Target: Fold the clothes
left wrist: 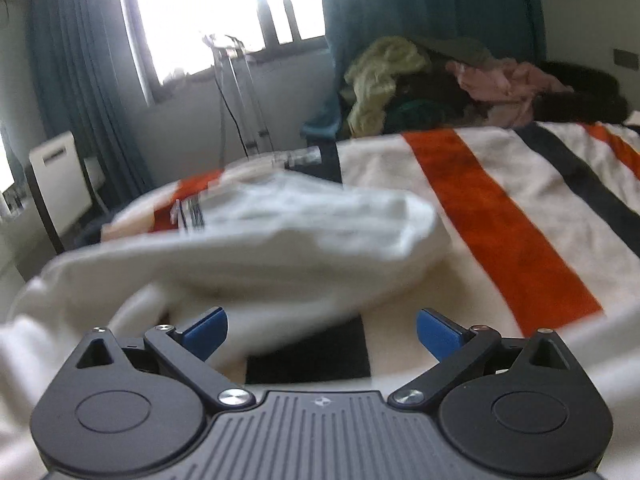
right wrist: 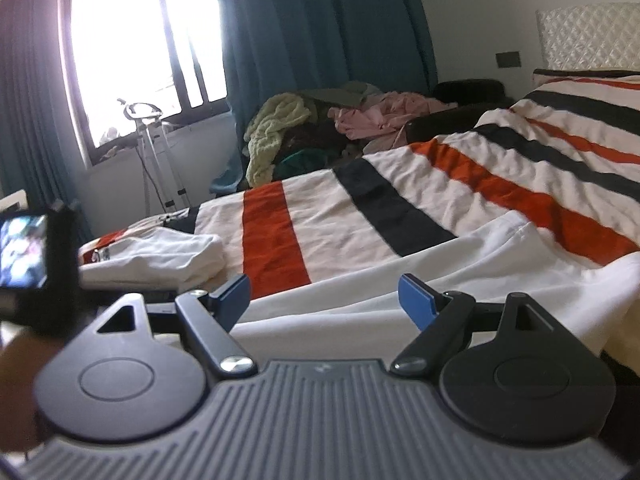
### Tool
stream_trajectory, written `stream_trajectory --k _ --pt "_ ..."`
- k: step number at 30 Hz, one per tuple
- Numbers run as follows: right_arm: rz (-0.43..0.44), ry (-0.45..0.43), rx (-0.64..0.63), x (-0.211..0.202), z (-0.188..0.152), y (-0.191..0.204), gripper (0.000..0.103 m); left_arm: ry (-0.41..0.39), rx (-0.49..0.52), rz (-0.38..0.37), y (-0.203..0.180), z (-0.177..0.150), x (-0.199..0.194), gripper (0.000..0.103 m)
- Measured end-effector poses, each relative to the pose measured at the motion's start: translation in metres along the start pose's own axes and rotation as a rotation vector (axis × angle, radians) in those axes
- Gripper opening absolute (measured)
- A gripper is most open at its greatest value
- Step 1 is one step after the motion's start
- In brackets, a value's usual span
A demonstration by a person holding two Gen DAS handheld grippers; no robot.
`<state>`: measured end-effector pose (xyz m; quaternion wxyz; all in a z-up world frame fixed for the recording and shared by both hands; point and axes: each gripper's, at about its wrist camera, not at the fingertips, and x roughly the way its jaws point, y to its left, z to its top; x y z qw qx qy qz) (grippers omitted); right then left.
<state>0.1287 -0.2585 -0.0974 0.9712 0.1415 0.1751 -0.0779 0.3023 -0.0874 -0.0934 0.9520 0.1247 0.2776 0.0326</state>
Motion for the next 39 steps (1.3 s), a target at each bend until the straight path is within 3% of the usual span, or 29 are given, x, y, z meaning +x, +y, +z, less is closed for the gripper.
stream_trajectory --k 4,5,12,15,18,26,28,30,32,33,34,36,39 --pt "-0.007 -0.016 -0.021 0.014 -0.001 0.001 0.082 -0.016 0.108 -0.099 -0.016 0.036 0.032 0.102" --pt "-0.017 -0.017 -0.023 0.019 0.000 0.001 0.082 -0.013 0.134 -0.092 -0.019 0.042 0.042 0.102" --pt "-0.062 0.034 0.047 0.067 -0.003 -0.010 0.082 0.074 0.158 0.092 -0.025 0.059 0.135 0.102" --pt "-0.072 0.055 0.091 0.082 -0.006 -0.018 0.082 0.097 0.162 0.131 -0.024 0.056 0.161 0.102" --pt "-0.076 0.079 0.120 0.092 -0.009 -0.022 0.082 0.087 0.126 0.086 -0.026 0.061 0.163 0.102" --pt "-0.076 0.077 0.119 0.094 -0.009 -0.019 0.082 0.036 0.175 -0.117 -0.079 0.061 0.121 0.102" --pt "-0.074 0.062 0.112 0.088 -0.007 -0.018 0.082 0.060 0.200 -0.096 -0.091 0.055 0.129 0.100" --pt "-0.077 0.045 0.104 0.083 -0.005 -0.018 0.082 0.101 0.184 -0.083 -0.095 0.051 0.138 0.088" --pt "-0.080 0.028 0.098 0.078 -0.003 -0.018 0.082 0.117 0.105 -0.113 -0.089 0.051 0.140 0.065" --pt "-0.082 0.020 0.097 0.075 -0.002 -0.019 0.082 0.129 0.101 -0.111 -0.086 0.054 0.140 0.029" --pt "-0.085 0.016 0.098 0.074 -0.002 -0.020 0.082 0.144 0.106 -0.104 -0.083 0.057 0.139 0.004" --pt "-0.091 0.006 0.100 0.072 0.000 -0.021 0.082 0.172 0.116 -0.091 -0.078 0.064 0.138 0.003" --pt "-0.092 0.008 0.105 0.072 0.001 -0.023 0.082 0.121 0.115 -0.070 -0.056 0.081 0.110 0.002"
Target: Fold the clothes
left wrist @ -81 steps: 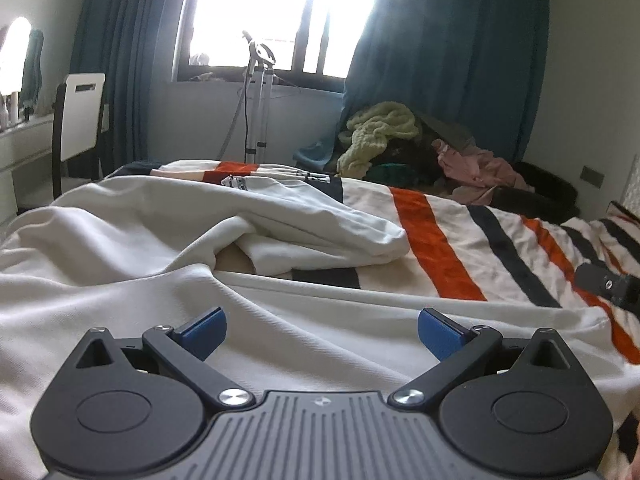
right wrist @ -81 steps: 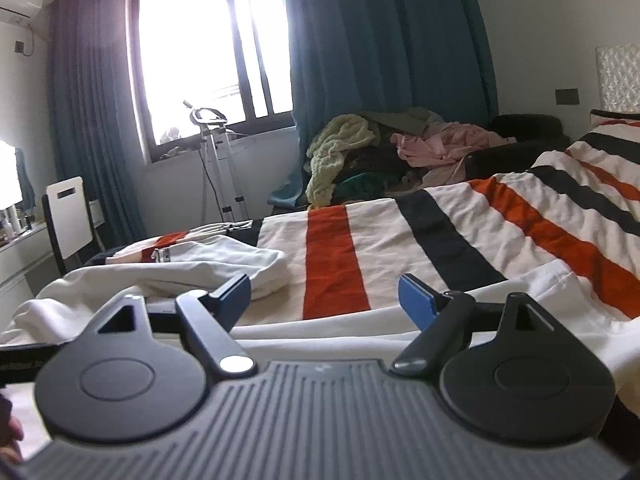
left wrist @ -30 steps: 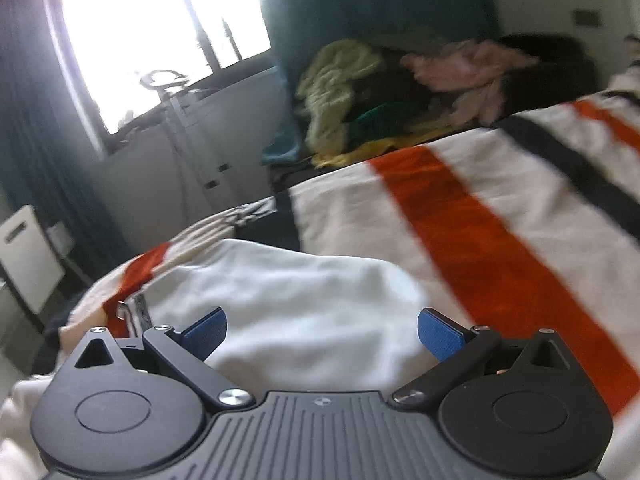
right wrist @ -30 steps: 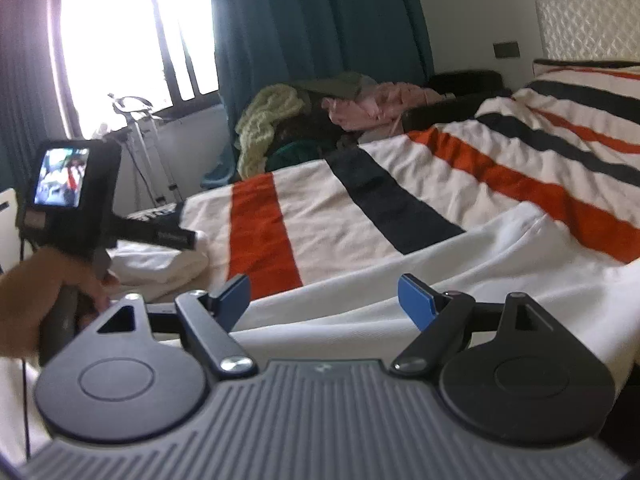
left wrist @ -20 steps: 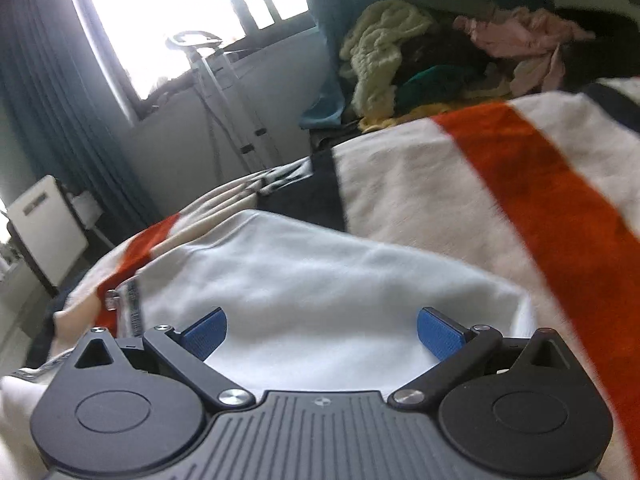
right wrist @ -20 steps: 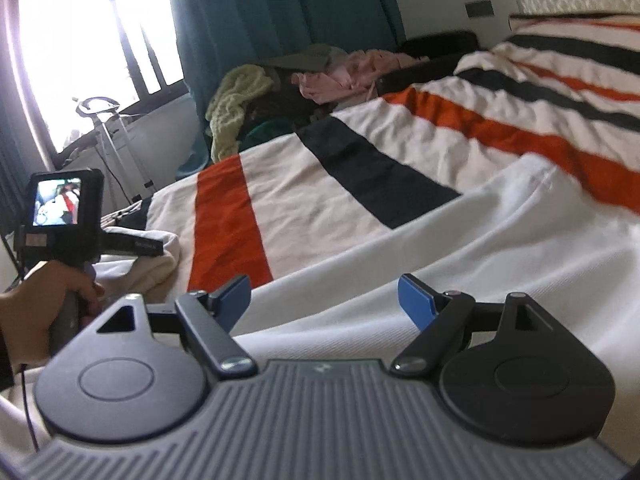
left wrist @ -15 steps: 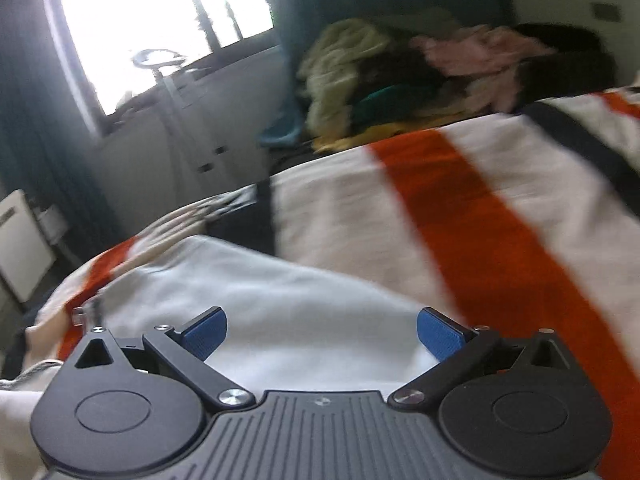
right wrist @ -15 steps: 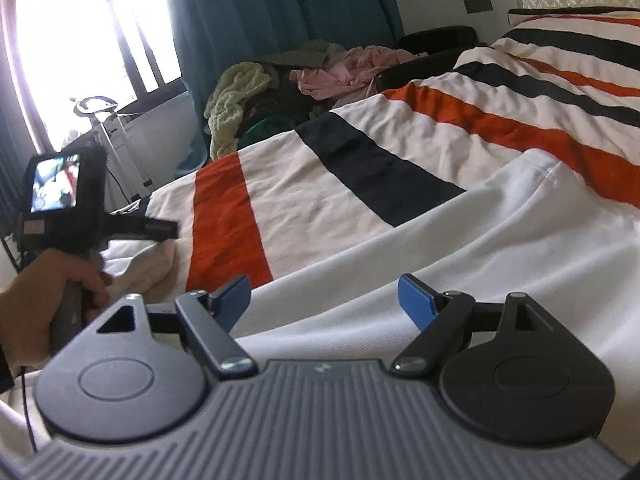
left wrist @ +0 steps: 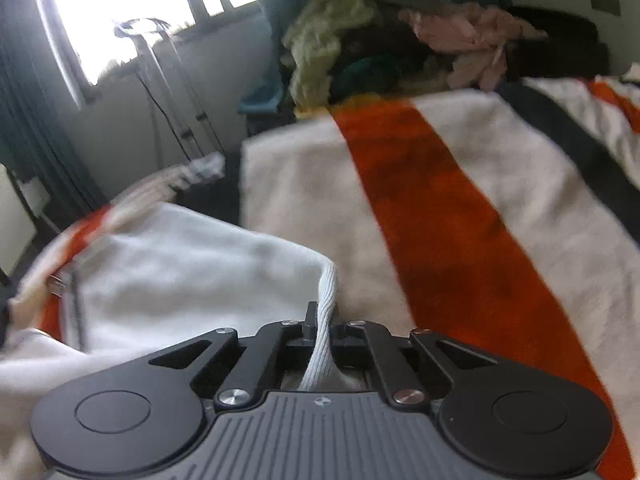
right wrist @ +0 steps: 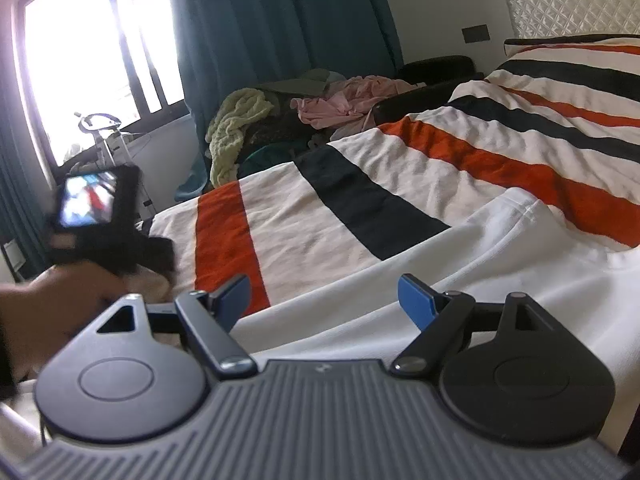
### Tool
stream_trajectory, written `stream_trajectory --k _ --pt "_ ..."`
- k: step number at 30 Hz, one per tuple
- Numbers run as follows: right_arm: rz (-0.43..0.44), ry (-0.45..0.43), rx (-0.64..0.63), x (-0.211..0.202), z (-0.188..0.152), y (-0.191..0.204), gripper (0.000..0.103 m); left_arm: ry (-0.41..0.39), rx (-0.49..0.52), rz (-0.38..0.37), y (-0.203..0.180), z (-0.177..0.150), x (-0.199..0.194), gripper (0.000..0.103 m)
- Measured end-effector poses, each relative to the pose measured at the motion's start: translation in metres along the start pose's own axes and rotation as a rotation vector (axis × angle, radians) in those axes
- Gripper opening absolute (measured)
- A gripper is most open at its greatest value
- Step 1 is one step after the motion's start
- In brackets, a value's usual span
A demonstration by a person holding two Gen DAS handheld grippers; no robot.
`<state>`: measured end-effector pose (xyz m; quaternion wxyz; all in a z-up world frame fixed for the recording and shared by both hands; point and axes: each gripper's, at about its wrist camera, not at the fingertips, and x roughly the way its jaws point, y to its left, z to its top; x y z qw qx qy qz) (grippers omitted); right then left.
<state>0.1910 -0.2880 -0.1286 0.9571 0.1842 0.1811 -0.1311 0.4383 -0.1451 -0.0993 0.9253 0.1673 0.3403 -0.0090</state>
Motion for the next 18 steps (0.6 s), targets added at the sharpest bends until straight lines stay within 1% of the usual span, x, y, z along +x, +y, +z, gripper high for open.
stream_trajectory --k 2,4,6,9,10,12,13,15,16,18 --pt "0.001 -0.007 -0.002 -0.002 0.001 -0.001 0.082 -0.045 -0.018 0.021 0.027 0.007 -0.027 0.002" --pt "-0.001 -0.015 -0.002 -0.004 0.003 -0.001 0.082 -0.066 -0.077 0.063 0.065 0.013 -0.046 0.002" --pt "-0.002 -0.021 -0.002 -0.006 0.004 -0.002 0.082 -0.072 -0.145 0.134 0.107 0.015 -0.057 0.002" --pt "-0.002 -0.035 -0.011 -0.011 0.006 -0.001 0.082 -0.044 -0.237 0.273 0.171 -0.001 -0.063 0.002" --pt "-0.003 -0.039 -0.015 -0.013 0.007 -0.001 0.082 -0.023 -0.258 0.320 0.191 -0.013 -0.061 0.003" --pt "-0.002 -0.042 -0.021 -0.016 0.007 0.000 0.082 0.015 -0.289 0.379 0.219 -0.038 -0.053 0.003" --pt "-0.001 -0.043 -0.023 -0.018 0.007 0.000 0.082 0.030 -0.320 0.392 0.233 -0.053 -0.049 0.003" --pt "0.009 -0.041 -0.032 -0.020 0.007 0.002 0.082 0.049 -0.403 0.388 0.249 -0.079 -0.044 0.003" --pt "0.013 -0.043 -0.041 -0.022 0.006 0.004 0.082 0.056 -0.444 0.367 0.256 -0.093 -0.042 0.005" --pt "0.022 -0.046 -0.061 -0.025 0.004 0.007 0.082 0.044 -0.478 0.334 0.260 -0.110 -0.043 0.009"
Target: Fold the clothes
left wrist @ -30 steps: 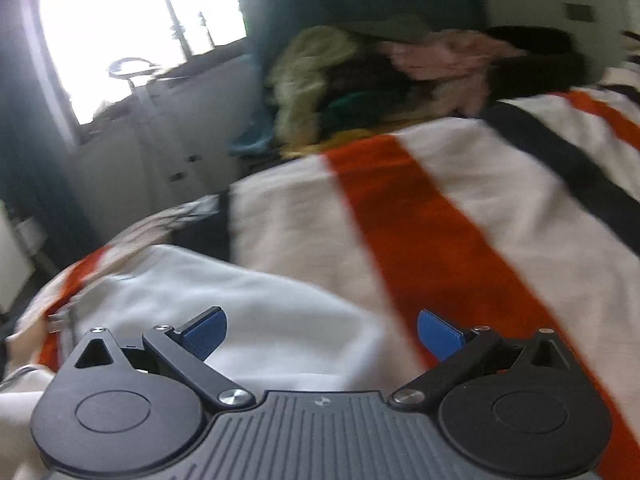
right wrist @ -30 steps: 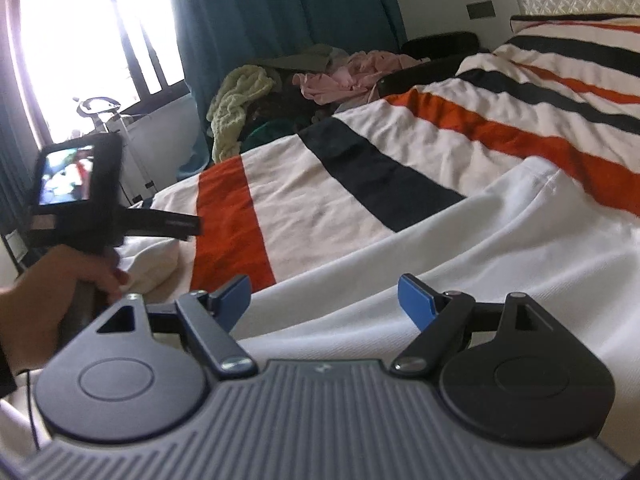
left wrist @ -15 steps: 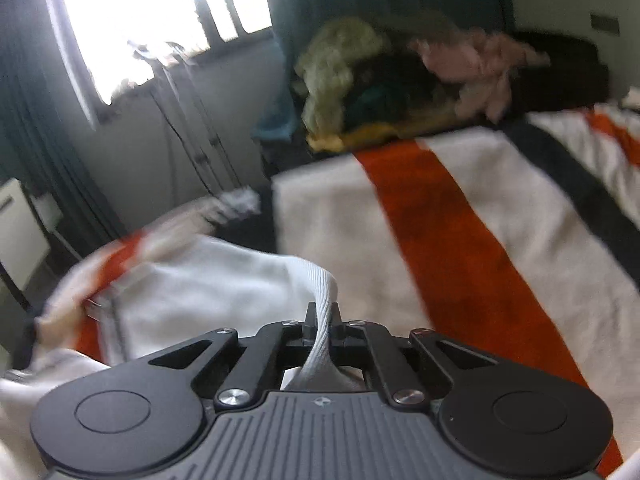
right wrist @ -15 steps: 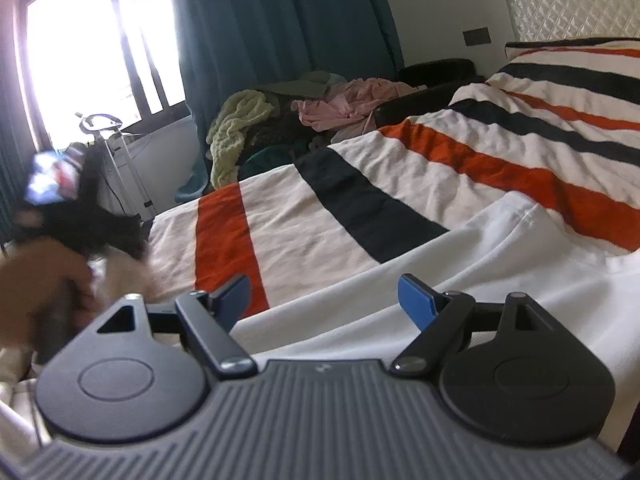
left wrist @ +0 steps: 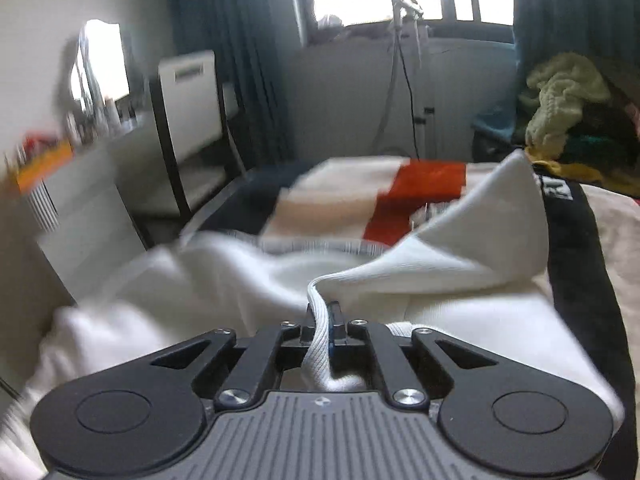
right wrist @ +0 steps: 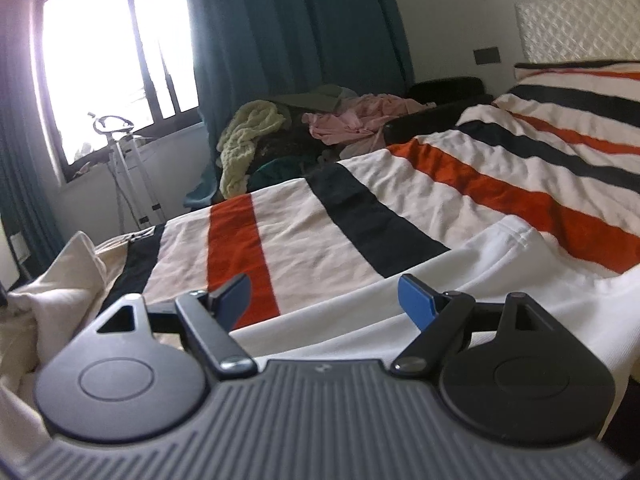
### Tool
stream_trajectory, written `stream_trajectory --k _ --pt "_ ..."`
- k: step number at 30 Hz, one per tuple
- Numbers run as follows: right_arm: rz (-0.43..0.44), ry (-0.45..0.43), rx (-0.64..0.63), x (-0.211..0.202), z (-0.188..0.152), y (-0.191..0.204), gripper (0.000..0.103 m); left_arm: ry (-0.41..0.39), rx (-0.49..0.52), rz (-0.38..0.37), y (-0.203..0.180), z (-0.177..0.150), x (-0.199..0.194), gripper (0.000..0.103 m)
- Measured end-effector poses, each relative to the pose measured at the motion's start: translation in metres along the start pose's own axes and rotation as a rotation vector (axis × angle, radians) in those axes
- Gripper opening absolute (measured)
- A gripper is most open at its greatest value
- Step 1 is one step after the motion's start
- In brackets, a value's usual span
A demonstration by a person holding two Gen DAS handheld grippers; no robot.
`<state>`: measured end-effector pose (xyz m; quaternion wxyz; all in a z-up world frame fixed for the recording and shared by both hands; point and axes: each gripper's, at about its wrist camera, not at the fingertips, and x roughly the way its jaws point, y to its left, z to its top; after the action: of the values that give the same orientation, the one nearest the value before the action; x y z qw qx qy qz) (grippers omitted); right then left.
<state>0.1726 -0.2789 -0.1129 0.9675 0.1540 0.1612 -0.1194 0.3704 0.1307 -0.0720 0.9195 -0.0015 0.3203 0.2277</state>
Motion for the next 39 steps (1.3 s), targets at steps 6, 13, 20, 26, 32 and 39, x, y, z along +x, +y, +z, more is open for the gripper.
stream_trajectory --k 6,13,20,26,32,39 --pt "0.025 -0.001 -0.065 0.000 -0.006 0.010 0.082 0.012 -0.054 -0.054 0.012 -0.006 -0.026 0.050" --pt "0.063 0.008 -0.065 -0.003 -0.003 0.013 0.082 -0.079 0.032 -0.133 0.010 -0.015 -0.099 0.089" --pt "0.089 -0.031 -0.071 -0.019 0.003 0.015 0.082 -0.170 0.057 -0.323 -0.018 -0.062 -0.204 0.099" --pt "0.108 -0.061 -0.091 -0.032 0.004 0.017 0.082 -0.225 0.089 -0.482 -0.044 -0.112 -0.257 0.101" --pt "0.158 -0.092 -0.079 -0.051 0.007 0.015 0.082 -0.259 0.143 -0.509 -0.047 -0.140 -0.262 0.101" --pt "0.187 -0.087 -0.132 -0.052 -0.002 0.024 0.082 -0.234 0.074 -0.520 -0.036 -0.150 -0.250 0.101"
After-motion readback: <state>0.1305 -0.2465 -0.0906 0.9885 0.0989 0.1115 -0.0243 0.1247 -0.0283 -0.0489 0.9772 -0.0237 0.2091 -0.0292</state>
